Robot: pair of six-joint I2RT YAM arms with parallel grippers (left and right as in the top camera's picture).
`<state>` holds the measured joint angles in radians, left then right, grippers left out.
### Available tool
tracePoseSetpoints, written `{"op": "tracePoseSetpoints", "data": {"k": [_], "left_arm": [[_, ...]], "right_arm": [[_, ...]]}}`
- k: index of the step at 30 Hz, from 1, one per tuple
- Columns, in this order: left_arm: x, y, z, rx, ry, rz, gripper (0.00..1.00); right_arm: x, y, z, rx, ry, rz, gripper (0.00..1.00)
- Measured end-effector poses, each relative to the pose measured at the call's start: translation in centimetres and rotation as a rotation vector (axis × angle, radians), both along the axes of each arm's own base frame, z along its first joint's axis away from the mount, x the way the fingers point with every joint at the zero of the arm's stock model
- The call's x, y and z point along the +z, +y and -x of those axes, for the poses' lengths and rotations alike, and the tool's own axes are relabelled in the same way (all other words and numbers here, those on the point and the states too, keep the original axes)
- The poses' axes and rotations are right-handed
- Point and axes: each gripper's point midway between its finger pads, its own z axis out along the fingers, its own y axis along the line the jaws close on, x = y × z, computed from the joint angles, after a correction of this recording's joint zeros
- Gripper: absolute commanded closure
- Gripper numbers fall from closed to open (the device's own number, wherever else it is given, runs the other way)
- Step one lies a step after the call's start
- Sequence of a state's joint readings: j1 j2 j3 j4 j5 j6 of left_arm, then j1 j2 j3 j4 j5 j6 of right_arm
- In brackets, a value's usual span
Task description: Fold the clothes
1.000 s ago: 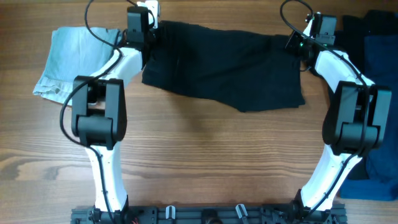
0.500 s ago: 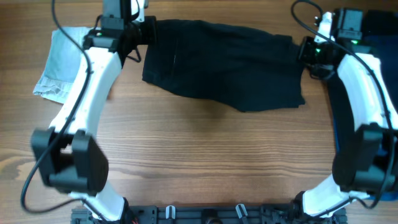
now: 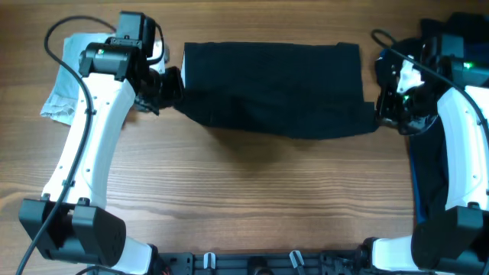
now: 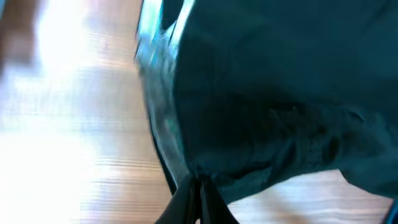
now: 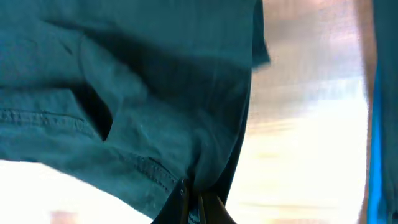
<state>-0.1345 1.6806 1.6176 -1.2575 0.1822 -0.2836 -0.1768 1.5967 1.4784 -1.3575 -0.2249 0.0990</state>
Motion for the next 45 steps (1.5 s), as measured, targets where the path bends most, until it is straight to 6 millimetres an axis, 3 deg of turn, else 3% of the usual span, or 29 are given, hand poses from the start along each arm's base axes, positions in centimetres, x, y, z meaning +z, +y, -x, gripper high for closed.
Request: {"op": "tracePoseSetpoints", "data": {"k": [5,7,11,15,19,22,24,25,26,29,34,36,38,39,40,42,45], "left_arm": [[-0.9,1.4,3.2,0.062,0.144,-0.066,0.96],[-1.6,1.7,4.1,0.084,0.185,-0.078,0.96],[-5.2,2.0,6.7,0.119,0.306,-0.097,0.96],[-8.8,2.4,9.2,0.138,0.399,-0.114,0.96],[-11.4,2.8,12.1,0.150,0.495,-0.133,0.96],[-12.0,2.9,13.1,0.149,0.525,-0.139,0.95],[-12.0,3.0,13.4,0.149,0.538,-0.142,0.78],[-12.0,3.0,13.8,0.151,0.553,-0.145,0.58],[-12.0,3.1,14.3,0.156,0.572,-0.151,0.18],[-11.7,3.2,15.4,0.157,0.620,-0.160,0.03],[-10.6,3.3,16.5,0.163,0.676,-0.167,0.00],[-8.7,3.1,15.8,0.163,0.670,-0.158,0.02],[-7.3,2.8,13.8,0.165,0.596,-0.141,0.10],[-6.7,2.6,11.8,0.166,0.520,-0.124,0.21],[-6.2,2.3,9.6,0.167,0.430,-0.103,0.51],[-5.4,1.4,3.4,0.176,0.179,-0.045,0.82],[-2.7,0.0,-4.6,0.169,-0.154,0.051,0.93]], "right_arm": [[-0.4,-0.1,2.6,-0.021,0.115,0.014,0.96],[-1.6,-0.4,3.6,-0.047,0.163,0.031,0.96],[-6.4,-0.3,6.1,-0.104,0.272,0.039,0.96],[-9.8,0.3,8.5,-0.172,0.355,0.020,0.96],[-10.5,0.9,9.1,-0.191,0.374,-0.010,0.95],[-10.5,0.8,9.1,-0.216,0.379,-0.002,0.96],[-10.5,0.8,9.4,-0.222,0.392,-0.002,0.96],[-10.4,0.9,9.6,-0.223,0.401,-0.003,0.95],[-10.3,0.9,10.0,-0.225,0.419,-0.004,0.95],[-8.2,0.9,9.6,-0.225,0.424,-0.004,0.88],[-0.3,0.1,5.2,-0.156,0.241,0.009,0.83],[2.1,-0.1,4.4,-0.139,0.184,0.015,0.82],[2.7,-0.2,3.6,-0.132,0.135,0.021,0.84],[2.7,-0.4,2.5,-0.131,0.089,0.027,0.87],[2.7,-0.6,1.2,-0.128,0.034,0.032,0.89],[2.8,-1.0,-1.8,-0.125,-0.072,0.036,0.89],[1.0,-1.6,-5.9,-0.088,-0.144,0.044,0.87]]}}
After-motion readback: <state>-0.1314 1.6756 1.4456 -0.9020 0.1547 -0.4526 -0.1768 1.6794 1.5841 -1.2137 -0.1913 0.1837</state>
